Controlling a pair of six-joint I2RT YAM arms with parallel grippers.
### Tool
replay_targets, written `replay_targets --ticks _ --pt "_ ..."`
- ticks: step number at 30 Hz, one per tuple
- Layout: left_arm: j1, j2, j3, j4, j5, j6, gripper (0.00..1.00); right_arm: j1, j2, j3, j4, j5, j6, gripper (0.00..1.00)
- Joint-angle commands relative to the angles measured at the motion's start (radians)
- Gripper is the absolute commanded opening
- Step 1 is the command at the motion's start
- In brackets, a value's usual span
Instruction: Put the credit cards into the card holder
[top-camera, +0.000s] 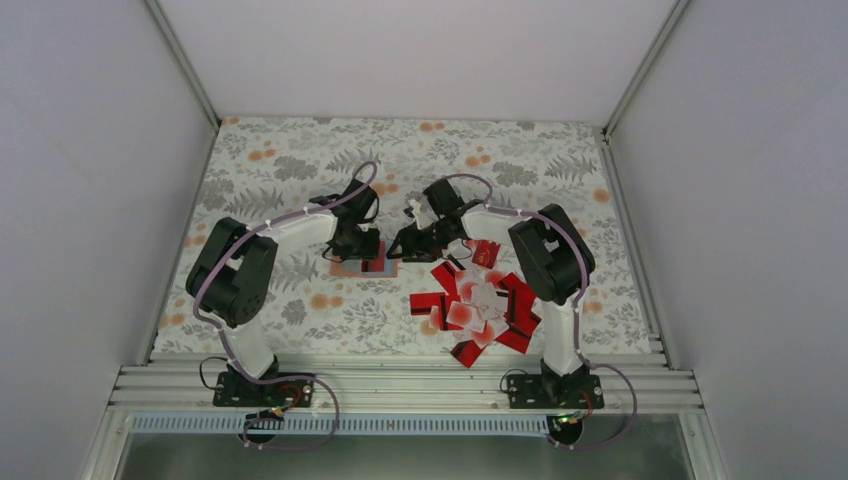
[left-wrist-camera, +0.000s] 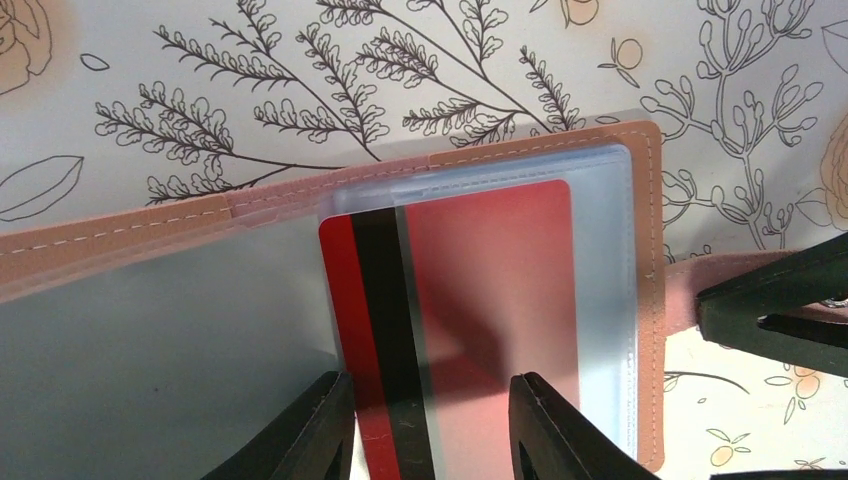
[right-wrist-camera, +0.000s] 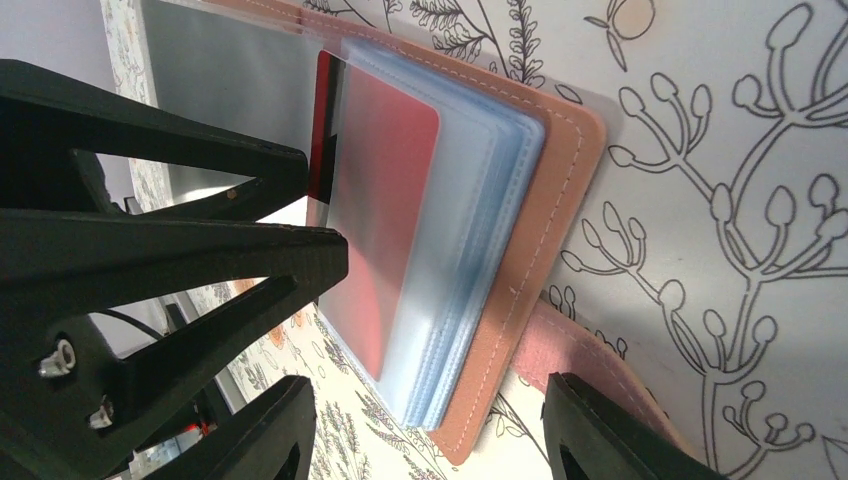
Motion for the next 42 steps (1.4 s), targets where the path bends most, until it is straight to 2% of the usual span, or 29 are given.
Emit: replay_targets --ticks 1,22,32,42 --pt "-0.003 0.010 -0.001 -0.011 -0.016 -0.021 0.40 0.007 0.014 -0.011 -0.008 -0.012 -0.013 0.58" --pt "-0.011 0.002 -0.020 0.080 0.135 -0.033 0.40 0.007 0.012 -0.005 -0.015 -0.008 -0.018 0.58" --pt "-0.005 -0.109 0.052 -0.034 0.112 -0.021 0.40 -0.005 -0.013 0.044 -0.044 -0.010 -0.038 0.59" --pt "0.069 -0.154 -0.059 -0.017 0.089 0.060 0.27 -0.014 -0.042 0.085 -0.044 -0.041 -0.020 0.62"
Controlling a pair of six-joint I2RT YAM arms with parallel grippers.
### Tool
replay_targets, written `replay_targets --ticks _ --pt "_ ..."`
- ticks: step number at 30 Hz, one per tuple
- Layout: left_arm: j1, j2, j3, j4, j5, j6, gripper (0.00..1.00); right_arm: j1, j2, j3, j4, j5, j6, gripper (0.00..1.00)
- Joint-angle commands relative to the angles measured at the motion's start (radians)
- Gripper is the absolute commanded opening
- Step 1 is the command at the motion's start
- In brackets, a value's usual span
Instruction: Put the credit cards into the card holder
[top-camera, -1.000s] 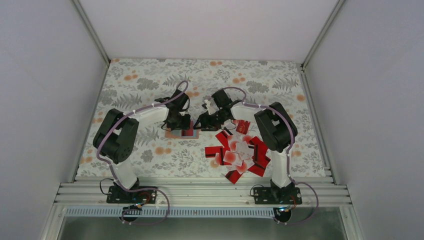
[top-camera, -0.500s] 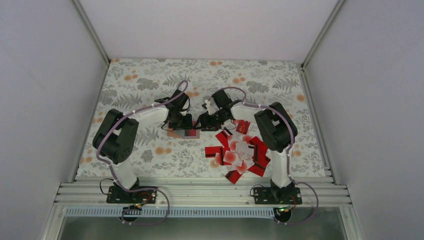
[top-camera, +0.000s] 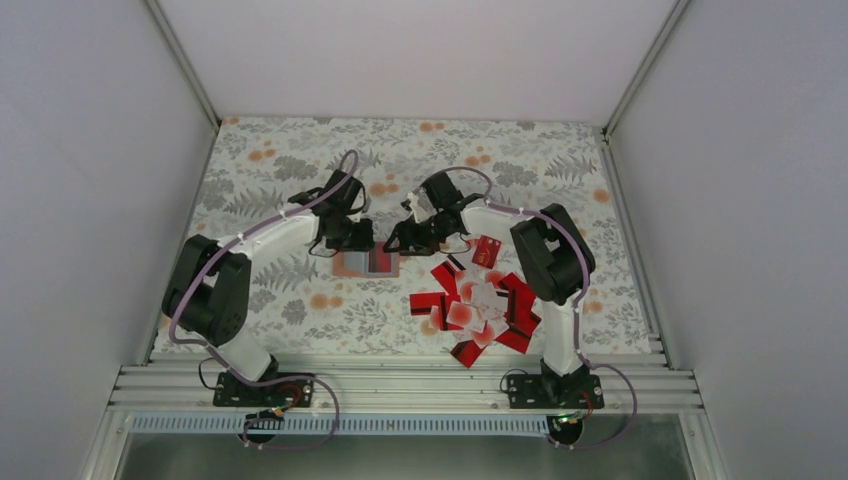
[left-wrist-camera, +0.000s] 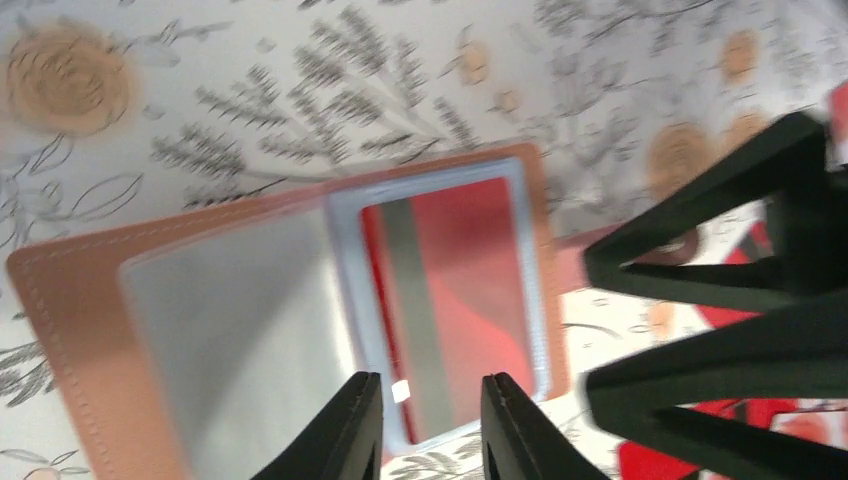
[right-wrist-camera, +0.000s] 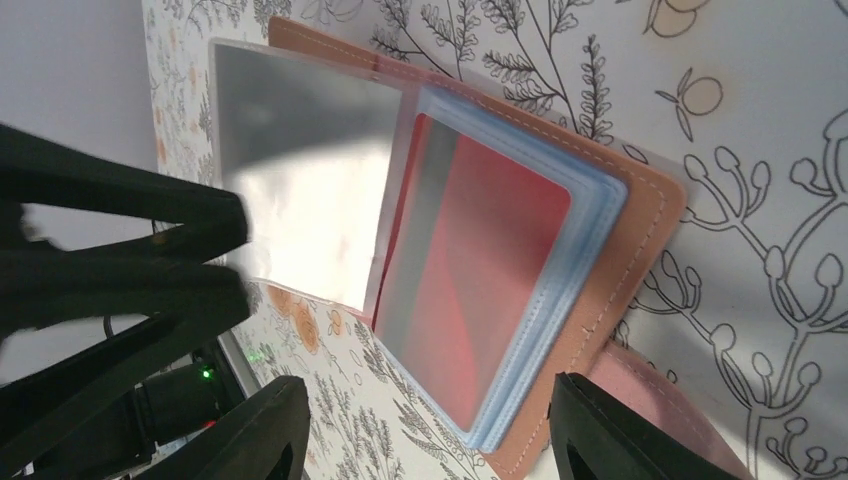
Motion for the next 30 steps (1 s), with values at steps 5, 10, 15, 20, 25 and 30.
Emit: replay_targets --ticks 5,10,15,20,25,30 --pt "0.073 0.001 -0.132 0.053 0.016 0.068 0.20 -0.006 -0.038 0.016 0.032 -0.031 0.037 0.63" --pt "0.075 0.028 -0.148 0.090 0.030 0.083 0.18 -0.005 -0.025 -0.014 0.082 -0.048 0.070 0.63" --pt "0.075 0.049 -0.148 0.116 0.045 0.076 0.16 -0.004 -0.002 -0.006 0.082 -0.066 0.073 0.63" --pt "0.076 0.087 -0.148 0.136 0.053 0.079 0.14 -0.002 0.022 0.006 0.070 -0.075 0.066 0.63" --pt "0.075 0.111 -0.151 0.158 0.059 0.082 0.13 -0.003 0.044 0.004 0.075 -0.081 0.073 0.63" --pt "0.074 0.128 -0.153 0.171 0.069 0.084 0.13 0.000 0.070 0.024 0.076 -0.084 0.078 0.62"
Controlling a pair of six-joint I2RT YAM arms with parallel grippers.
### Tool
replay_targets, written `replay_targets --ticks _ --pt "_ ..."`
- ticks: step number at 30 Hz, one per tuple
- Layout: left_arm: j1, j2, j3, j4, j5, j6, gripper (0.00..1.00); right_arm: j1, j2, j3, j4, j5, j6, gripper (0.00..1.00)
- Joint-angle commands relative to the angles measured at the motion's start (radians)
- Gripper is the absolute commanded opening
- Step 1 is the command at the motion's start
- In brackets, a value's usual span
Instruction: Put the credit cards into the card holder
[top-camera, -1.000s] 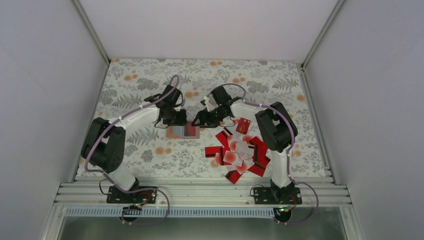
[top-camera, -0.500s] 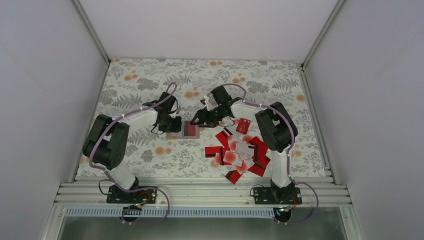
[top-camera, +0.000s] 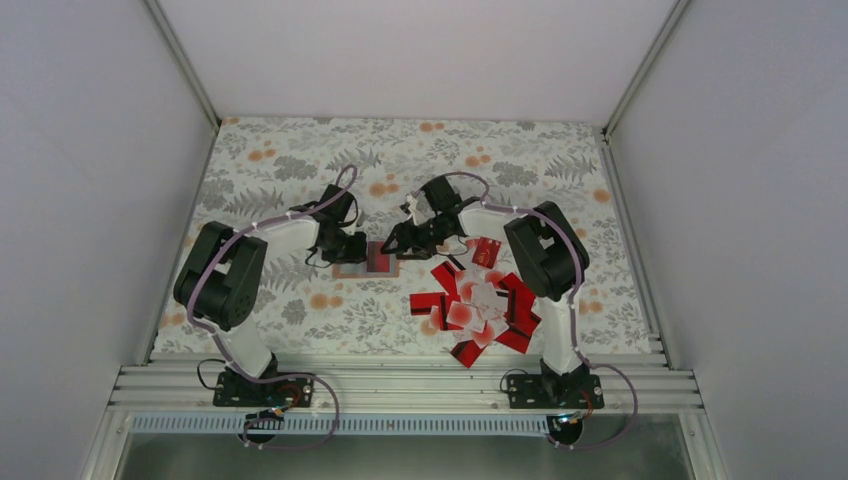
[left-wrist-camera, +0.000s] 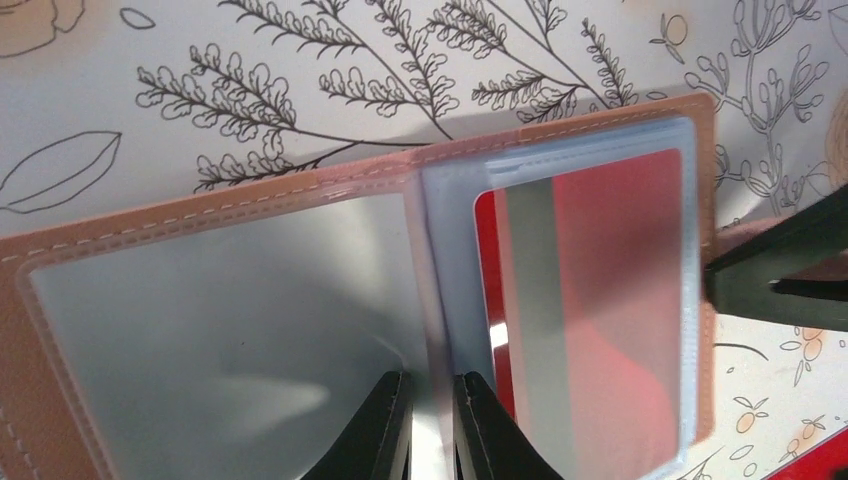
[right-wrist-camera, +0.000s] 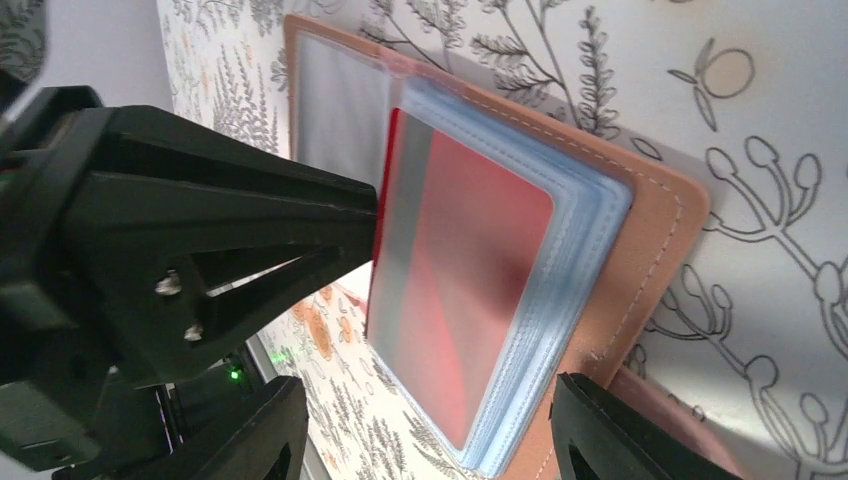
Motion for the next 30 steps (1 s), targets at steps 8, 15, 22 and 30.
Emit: replay_targets --ticks 8,15,22,30 --pt "-0.007 0.058 0.001 0.022 0.030 0.022 0.13 0.006 0.049 0.039 0.009 -0.022 0.010 0.62" --pt "-0.013 0.071 0.004 0.026 0.037 0.030 0.12 0.014 0.045 0.071 -0.032 0.006 -0.004 0.61" --pt "-0.012 0.079 0.004 0.029 0.049 0.037 0.12 0.016 0.020 0.091 -0.083 0.068 -0.021 0.61" --pt "-0.012 0.081 -0.001 0.032 0.054 0.042 0.12 0.026 0.059 0.083 -0.058 0.046 -0.002 0.60"
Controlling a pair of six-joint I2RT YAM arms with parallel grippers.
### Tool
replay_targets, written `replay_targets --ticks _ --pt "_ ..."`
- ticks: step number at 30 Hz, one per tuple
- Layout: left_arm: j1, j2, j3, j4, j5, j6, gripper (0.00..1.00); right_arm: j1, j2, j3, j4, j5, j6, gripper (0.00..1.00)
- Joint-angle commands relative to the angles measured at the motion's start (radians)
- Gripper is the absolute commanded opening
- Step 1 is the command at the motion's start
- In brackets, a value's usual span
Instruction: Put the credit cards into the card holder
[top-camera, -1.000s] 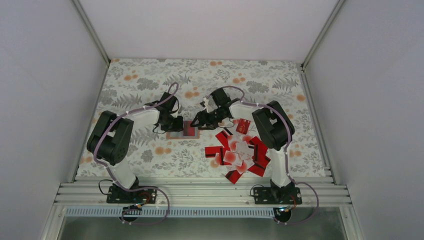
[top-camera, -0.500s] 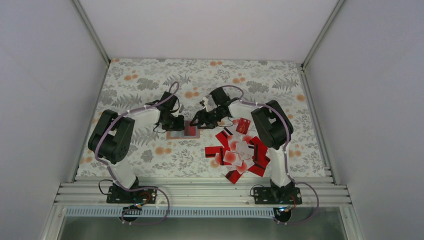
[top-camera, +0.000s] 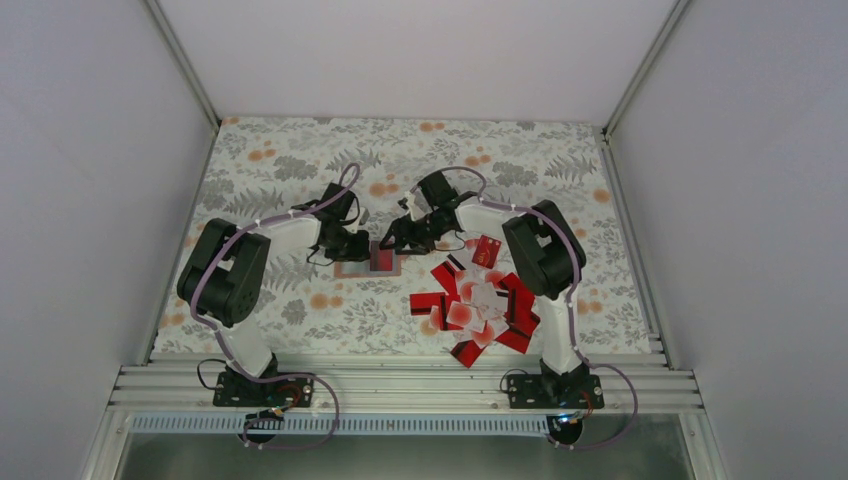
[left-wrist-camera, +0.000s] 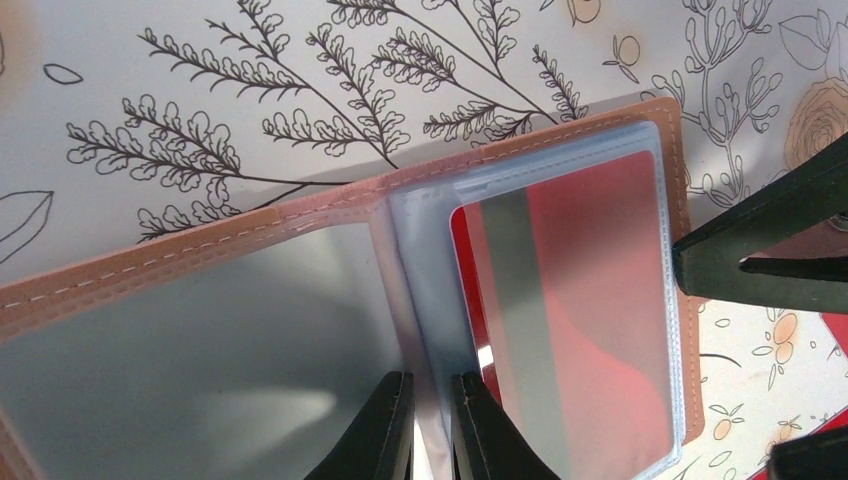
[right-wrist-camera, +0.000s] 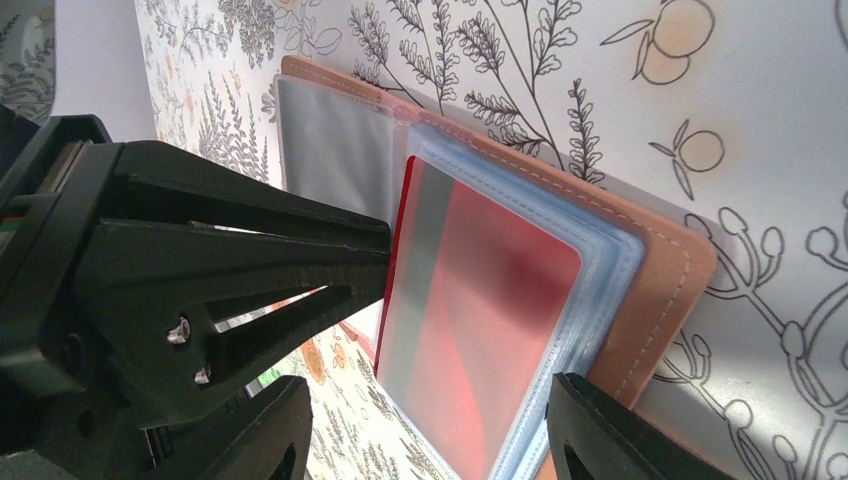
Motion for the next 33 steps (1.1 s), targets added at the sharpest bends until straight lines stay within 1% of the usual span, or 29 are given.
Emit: replay_targets --ticks 1,12,18,24,33 --pt "-0.012 0.051 -0.017 -0.004 0.012 0.016 0.12 0.019 0.033 0.013 0.002 -0.004 0.005 0.60" --pt "-0.015 0.051 -0.029 0.012 0.026 0.013 0.12 0.030 0.057 0.009 -0.002 0.003 0.023 0.60" --pt "-0.017 0.053 -0.044 0.030 0.043 0.007 0.12 0.030 0.050 0.015 0.027 -0.055 0.050 0.61" --pt "-0.018 0.052 -0.043 0.036 0.051 0.002 0.12 0.030 0.022 0.036 0.021 -0.086 0.054 0.61" --pt "-0.018 0.042 -0.037 0.032 0.050 -0.001 0.12 0.033 0.005 0.019 0.042 -0.100 0.069 0.61"
